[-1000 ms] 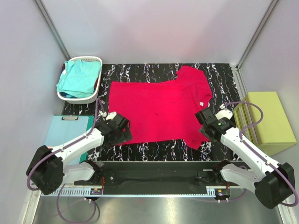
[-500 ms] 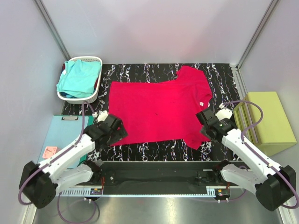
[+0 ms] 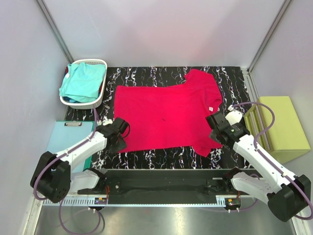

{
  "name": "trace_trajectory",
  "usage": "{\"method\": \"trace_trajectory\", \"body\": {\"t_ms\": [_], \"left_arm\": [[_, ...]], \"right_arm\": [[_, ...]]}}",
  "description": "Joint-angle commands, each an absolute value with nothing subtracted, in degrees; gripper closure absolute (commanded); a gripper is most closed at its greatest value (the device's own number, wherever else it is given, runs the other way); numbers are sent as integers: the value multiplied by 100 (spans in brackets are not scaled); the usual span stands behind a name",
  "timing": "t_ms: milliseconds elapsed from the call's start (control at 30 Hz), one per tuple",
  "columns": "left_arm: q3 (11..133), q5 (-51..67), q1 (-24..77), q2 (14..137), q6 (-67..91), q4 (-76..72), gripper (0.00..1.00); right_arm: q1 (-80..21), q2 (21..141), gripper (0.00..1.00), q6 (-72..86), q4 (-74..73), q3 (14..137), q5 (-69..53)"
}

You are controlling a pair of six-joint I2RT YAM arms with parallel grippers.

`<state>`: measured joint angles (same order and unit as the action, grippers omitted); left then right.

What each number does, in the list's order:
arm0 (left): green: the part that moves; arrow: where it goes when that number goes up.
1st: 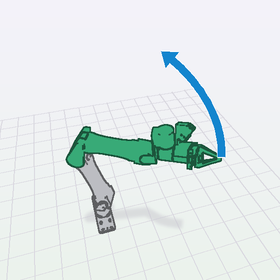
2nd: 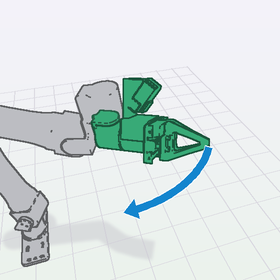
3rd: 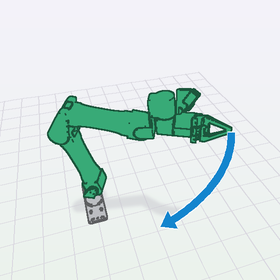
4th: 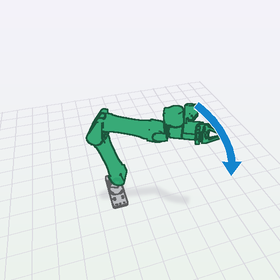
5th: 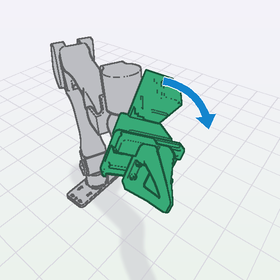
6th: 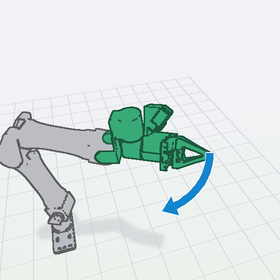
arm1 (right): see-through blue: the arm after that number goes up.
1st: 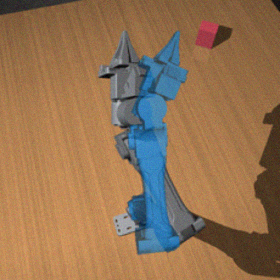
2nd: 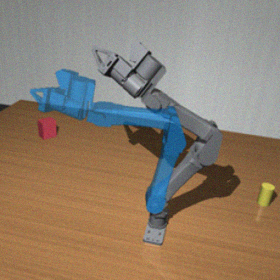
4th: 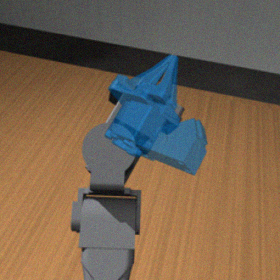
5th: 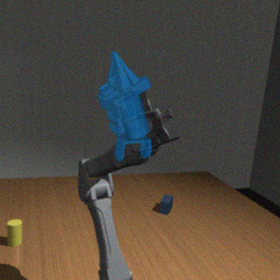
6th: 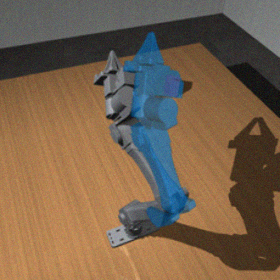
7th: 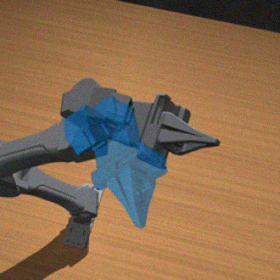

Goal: Fold and stack the t-shirts
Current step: Grap the side of the flattened tshirt closest away from the robot with both arms

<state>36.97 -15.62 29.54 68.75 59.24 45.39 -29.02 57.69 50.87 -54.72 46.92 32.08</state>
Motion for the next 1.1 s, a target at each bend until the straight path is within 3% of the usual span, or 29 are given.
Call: {"method": "trace_trajectory", "body": {"t_ms": [0, 333, 533, 800, 1067], "left_arm": [[3709, -1441, 2918, 6899, 6143, 4500, 60], [3577, -1468, 2839, 7189, 6328, 4491, 50], [3533, -1406, 2786, 7286, 6337, 4447, 65], [3428, -1415, 2698, 7207, 6363, 4535, 100], [3691, -1793, 2549, 6847, 6214, 5132, 100]], "right_arm": [[-2944, 5590, 49, 4913, -5335, 4896, 3366], [-2944, 5581, 49, 4843, -5256, 4869, 3243], [-2953, 5502, 48, 4808, -5238, 4843, 3208], [-2944, 5563, 49, 4790, -5089, 4773, 3112], [-2944, 5651, 49, 4843, -4940, 4676, 2944]]}}
